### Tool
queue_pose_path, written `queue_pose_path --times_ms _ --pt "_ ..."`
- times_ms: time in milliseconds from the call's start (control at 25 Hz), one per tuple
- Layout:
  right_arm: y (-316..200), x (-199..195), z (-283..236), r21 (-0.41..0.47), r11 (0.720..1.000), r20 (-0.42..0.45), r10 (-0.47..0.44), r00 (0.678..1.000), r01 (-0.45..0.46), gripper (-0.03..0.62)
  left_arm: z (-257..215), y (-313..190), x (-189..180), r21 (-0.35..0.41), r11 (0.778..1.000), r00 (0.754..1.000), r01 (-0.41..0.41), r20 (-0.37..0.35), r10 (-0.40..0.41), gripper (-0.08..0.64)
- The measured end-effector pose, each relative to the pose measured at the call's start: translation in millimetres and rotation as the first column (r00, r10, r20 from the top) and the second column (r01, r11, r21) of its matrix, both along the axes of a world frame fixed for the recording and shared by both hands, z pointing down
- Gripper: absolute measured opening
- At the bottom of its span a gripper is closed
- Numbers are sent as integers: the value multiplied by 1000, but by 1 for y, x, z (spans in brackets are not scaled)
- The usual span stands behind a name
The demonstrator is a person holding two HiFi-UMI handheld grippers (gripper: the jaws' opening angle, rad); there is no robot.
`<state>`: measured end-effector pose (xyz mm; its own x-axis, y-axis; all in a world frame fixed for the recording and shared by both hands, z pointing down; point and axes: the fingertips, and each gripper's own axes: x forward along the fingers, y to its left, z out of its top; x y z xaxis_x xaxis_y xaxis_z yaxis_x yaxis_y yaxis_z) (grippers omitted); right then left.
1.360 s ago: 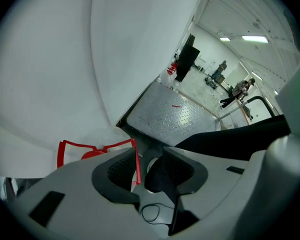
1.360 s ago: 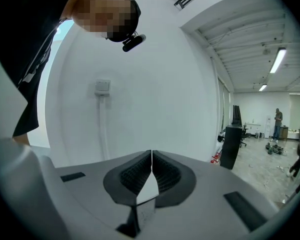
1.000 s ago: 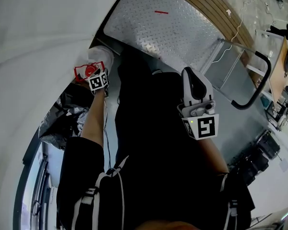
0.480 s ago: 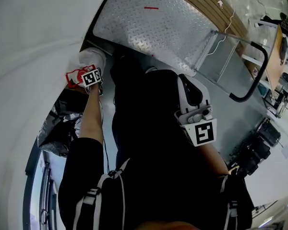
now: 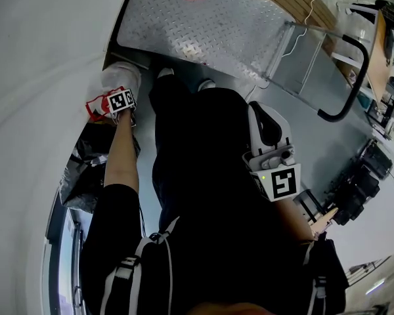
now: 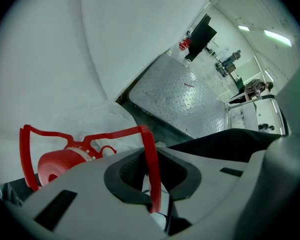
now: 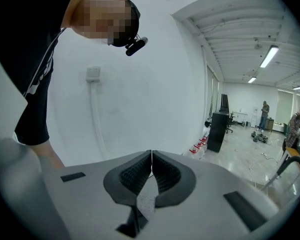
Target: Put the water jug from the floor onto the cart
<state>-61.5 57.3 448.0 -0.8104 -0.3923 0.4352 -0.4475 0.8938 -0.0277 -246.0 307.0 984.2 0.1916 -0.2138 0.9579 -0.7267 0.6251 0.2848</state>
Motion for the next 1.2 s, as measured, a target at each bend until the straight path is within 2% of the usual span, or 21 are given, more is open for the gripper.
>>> queue_pose_path --times_ms 160,320,600,840,960,1200 --pt "0 1 3 -15 1000 -19 11 1000 -11 18 -5 0 -2 12 1000 1000 26 -9 -26 40" --pt "4 -7 7 -25 1000 10 -2 1000 2 18 -5 10 4 22 999 999 31 -45 -30 32" --pt "13 -20 2 -61 998 -17 -12 1000 11 18 -20 41 -5 -31 999 998 -36 -54 34 34" --pt "11 -16 -20 -132 991 44 37 998 -31 18 -45 65 -18 -76 996 997 -44 -72 39 34" --pt "11 -12 -30 -145 988 49 61 997 -53 20 -66 62 -23 -56 998 997 -11 -76 7 37" --pt "6 0 -55 -145 982 137 140 981 -119 18 -105 61 15 8 1000 993 -22 -113 22 40"
